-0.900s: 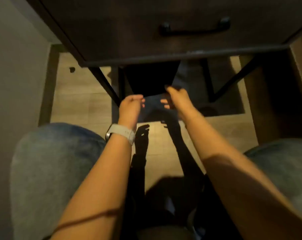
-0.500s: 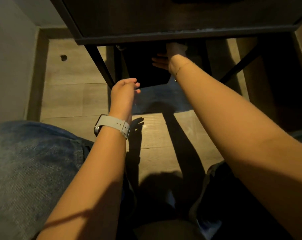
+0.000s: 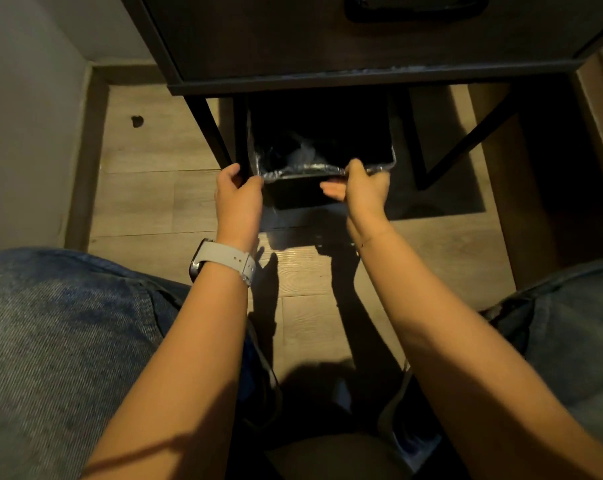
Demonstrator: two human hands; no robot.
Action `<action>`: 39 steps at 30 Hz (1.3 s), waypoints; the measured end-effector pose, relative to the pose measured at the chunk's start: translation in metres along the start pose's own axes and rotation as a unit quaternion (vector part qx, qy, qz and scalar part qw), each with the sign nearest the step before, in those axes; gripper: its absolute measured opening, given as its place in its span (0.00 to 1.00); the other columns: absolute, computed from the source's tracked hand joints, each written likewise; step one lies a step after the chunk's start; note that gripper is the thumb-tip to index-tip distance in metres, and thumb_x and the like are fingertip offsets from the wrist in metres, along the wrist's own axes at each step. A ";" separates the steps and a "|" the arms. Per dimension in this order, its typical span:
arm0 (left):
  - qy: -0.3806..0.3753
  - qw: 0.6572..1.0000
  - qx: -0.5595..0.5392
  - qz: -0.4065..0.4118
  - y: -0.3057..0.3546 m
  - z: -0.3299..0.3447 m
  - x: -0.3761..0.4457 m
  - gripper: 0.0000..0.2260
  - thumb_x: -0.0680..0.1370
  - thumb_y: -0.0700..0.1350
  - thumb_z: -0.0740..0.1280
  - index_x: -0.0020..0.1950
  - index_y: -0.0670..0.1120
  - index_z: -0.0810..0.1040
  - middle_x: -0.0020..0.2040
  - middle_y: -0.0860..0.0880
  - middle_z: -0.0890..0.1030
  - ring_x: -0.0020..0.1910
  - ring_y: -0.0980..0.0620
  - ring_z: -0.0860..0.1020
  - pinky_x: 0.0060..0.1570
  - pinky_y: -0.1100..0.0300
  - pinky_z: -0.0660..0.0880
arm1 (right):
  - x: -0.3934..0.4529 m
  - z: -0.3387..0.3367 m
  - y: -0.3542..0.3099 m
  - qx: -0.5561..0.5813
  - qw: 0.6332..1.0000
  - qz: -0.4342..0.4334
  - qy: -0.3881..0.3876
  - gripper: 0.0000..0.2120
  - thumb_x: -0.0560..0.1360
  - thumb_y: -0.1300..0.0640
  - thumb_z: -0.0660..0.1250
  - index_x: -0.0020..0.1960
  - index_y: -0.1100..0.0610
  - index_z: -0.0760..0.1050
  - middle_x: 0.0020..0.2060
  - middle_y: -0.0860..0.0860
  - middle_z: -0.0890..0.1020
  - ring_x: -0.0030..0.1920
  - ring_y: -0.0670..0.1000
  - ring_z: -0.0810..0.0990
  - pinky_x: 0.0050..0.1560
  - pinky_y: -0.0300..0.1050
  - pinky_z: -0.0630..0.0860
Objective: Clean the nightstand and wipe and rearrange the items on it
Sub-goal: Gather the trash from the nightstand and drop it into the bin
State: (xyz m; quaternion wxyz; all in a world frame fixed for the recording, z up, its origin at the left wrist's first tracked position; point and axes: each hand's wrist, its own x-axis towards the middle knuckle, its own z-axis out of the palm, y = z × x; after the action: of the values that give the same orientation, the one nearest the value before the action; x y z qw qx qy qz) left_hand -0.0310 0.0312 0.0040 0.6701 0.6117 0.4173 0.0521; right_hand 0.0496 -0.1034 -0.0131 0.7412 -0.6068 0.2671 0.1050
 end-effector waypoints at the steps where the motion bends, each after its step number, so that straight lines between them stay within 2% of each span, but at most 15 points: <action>1: -0.007 1.000 0.008 0.002 -0.002 -0.001 -0.003 0.25 0.72 0.51 0.65 0.69 0.55 0.66 0.67 0.47 0.72 0.64 0.48 0.73 0.65 0.45 0.71 | -0.011 -0.010 0.003 0.001 1.000 0.003 0.006 0.17 0.78 0.64 0.60 0.65 0.65 0.61 0.49 0.63 0.79 0.26 0.54 0.82 0.26 0.42 0.79; 4: -0.047 0.998 0.043 0.005 -0.012 -0.003 -0.018 0.23 0.73 0.54 0.65 0.68 0.54 0.69 0.63 0.49 0.76 0.61 0.48 0.76 0.60 0.44 0.74 | -0.044 -0.043 0.012 -0.007 0.999 0.033 0.015 0.19 0.79 0.62 0.60 0.68 0.61 0.60 0.43 0.60 0.82 0.29 0.53 0.83 0.27 0.40 0.78; 7: -0.035 0.997 0.062 0.030 -0.027 -0.004 -0.040 0.17 0.78 0.45 0.65 0.67 0.51 0.73 0.59 0.49 0.79 0.57 0.50 0.78 0.59 0.45 0.76 | -0.076 -0.069 0.017 -0.014 0.997 0.067 0.019 0.20 0.79 0.61 0.60 0.69 0.59 0.60 0.37 0.56 0.82 0.30 0.52 0.84 0.28 0.39 0.79; 12: -0.074 0.993 0.083 0.038 -0.042 0.000 -0.077 0.17 0.79 0.44 0.64 0.68 0.51 0.73 0.60 0.49 0.79 0.58 0.50 0.78 0.60 0.48 0.76 | -0.100 -0.109 0.021 -0.021 0.996 0.087 0.020 0.22 0.80 0.59 0.61 0.71 0.57 0.60 0.44 0.61 0.83 0.32 0.53 0.85 0.27 0.39 0.78; 15: -0.113 0.990 0.084 0.026 -0.037 0.005 -0.096 0.18 0.79 0.43 0.64 0.70 0.50 0.71 0.63 0.48 0.77 0.58 0.52 0.76 0.58 0.54 0.76 | -0.107 -0.133 0.016 -0.071 0.991 0.110 0.002 0.21 0.79 0.56 0.63 0.69 0.58 0.63 0.47 0.60 0.83 0.36 0.52 0.85 0.27 0.40 0.77; 18: -0.116 0.985 0.120 0.042 -0.023 0.003 -0.113 0.23 0.79 0.43 0.65 0.73 0.50 0.66 0.68 0.51 0.70 0.65 0.52 0.71 0.62 0.57 0.70 | -0.127 -0.148 -0.003 -0.146 0.982 0.120 -0.020 0.20 0.77 0.51 0.66 0.65 0.55 0.66 0.51 0.55 0.82 0.46 0.53 0.84 0.35 0.46 0.80; 20: -0.092 0.982 0.146 0.077 -0.009 -0.003 -0.125 0.24 0.78 0.45 0.66 0.73 0.50 0.65 0.70 0.51 0.68 0.67 0.52 0.69 0.64 0.57 0.69 | -0.148 -0.157 -0.024 -0.202 0.975 0.084 -0.027 0.18 0.76 0.51 0.67 0.64 0.51 0.68 0.49 0.50 0.80 0.51 0.51 0.80 0.49 0.50 0.79; 22: -0.089 0.981 0.132 0.109 0.008 -0.011 -0.140 0.22 0.77 0.44 0.67 0.71 0.51 0.68 0.66 0.53 0.71 0.63 0.56 0.71 0.57 0.63 0.70 | -0.172 -0.165 -0.049 -0.251 0.967 0.003 -0.036 0.15 0.76 0.54 0.67 0.62 0.50 0.72 0.45 0.45 0.79 0.50 0.47 0.78 0.55 0.45 0.76; 24: -0.103 0.978 0.105 0.145 0.028 -0.018 -0.157 0.18 0.77 0.41 0.67 0.66 0.52 0.72 0.60 0.56 0.75 0.58 0.59 0.74 0.51 0.69 0.69 | -0.194 -0.168 -0.076 -0.277 0.956 -0.073 -0.058 0.10 0.76 0.56 0.67 0.57 0.49 0.76 0.46 0.43 0.79 0.51 0.43 0.77 0.49 0.35 0.73; 26: -0.114 0.973 0.089 0.178 0.049 -0.022 -0.173 0.14 0.77 0.39 0.66 0.61 0.52 0.75 0.55 0.58 0.77 0.56 0.61 0.75 0.51 0.68 0.72 | -0.212 -0.165 -0.104 -0.284 0.945 -0.126 -0.100 0.07 0.76 0.57 0.66 0.52 0.47 0.78 0.47 0.42 0.80 0.50 0.39 0.78 0.42 0.30 0.72; 28: -0.119 0.969 0.084 0.199 0.073 -0.023 -0.185 0.12 0.77 0.38 0.66 0.58 0.51 0.77 0.53 0.57 0.79 0.54 0.61 0.76 0.53 0.64 0.74 | -0.224 -0.157 -0.133 -0.286 0.932 -0.171 -0.140 0.08 0.76 0.58 0.67 0.53 0.48 0.79 0.47 0.43 0.81 0.47 0.37 0.79 0.41 0.28 0.73; 31: -0.118 0.960 0.089 0.236 0.107 -0.019 -0.192 0.11 0.77 0.38 0.66 0.57 0.50 0.78 0.53 0.56 0.80 0.54 0.62 0.76 0.49 0.71 0.71 | -0.223 -0.144 -0.171 -0.279 0.915 -0.232 -0.177 0.09 0.75 0.60 0.68 0.54 0.50 0.80 0.47 0.43 0.82 0.48 0.36 0.80 0.42 0.28 0.75; 33: -0.110 0.956 0.097 0.253 0.130 -0.014 -0.193 0.11 0.77 0.38 0.66 0.56 0.51 0.78 0.52 0.56 0.79 0.54 0.63 0.76 0.49 0.71 0.70 | -0.213 -0.137 -0.194 -0.287 0.903 -0.261 -0.187 0.10 0.75 0.58 0.68 0.55 0.49 0.79 0.48 0.42 0.82 0.48 0.34 0.79 0.42 0.27 0.75; 37: -0.085 0.948 0.110 0.287 0.174 0.004 -0.175 0.12 0.77 0.39 0.66 0.58 0.51 0.78 0.54 0.57 0.80 0.55 0.62 0.76 0.57 0.63 0.72 | -0.175 -0.120 -0.233 -0.305 0.879 -0.307 -0.201 0.11 0.75 0.58 0.68 0.56 0.48 0.78 0.49 0.41 0.81 0.48 0.32 0.78 0.42 0.24 0.73; 39: -0.072 0.941 0.113 0.311 0.196 0.013 -0.165 0.12 0.77 0.39 0.66 0.58 0.50 0.79 0.55 0.57 0.79 0.56 0.61 0.76 0.57 0.61 0.73 | -0.158 -0.111 -0.250 -0.317 0.866 -0.332 -0.198 0.11 0.76 0.57 0.68 0.57 0.47 0.78 0.49 0.41 0.81 0.48 0.33 0.77 0.43 0.25 0.73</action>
State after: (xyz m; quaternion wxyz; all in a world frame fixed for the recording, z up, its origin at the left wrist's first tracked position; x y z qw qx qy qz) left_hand -0.0436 -0.0264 0.2540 0.5754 0.7845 0.1607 0.1665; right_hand 0.0074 -0.2433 0.2666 0.5378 -0.8281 -0.1500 0.0499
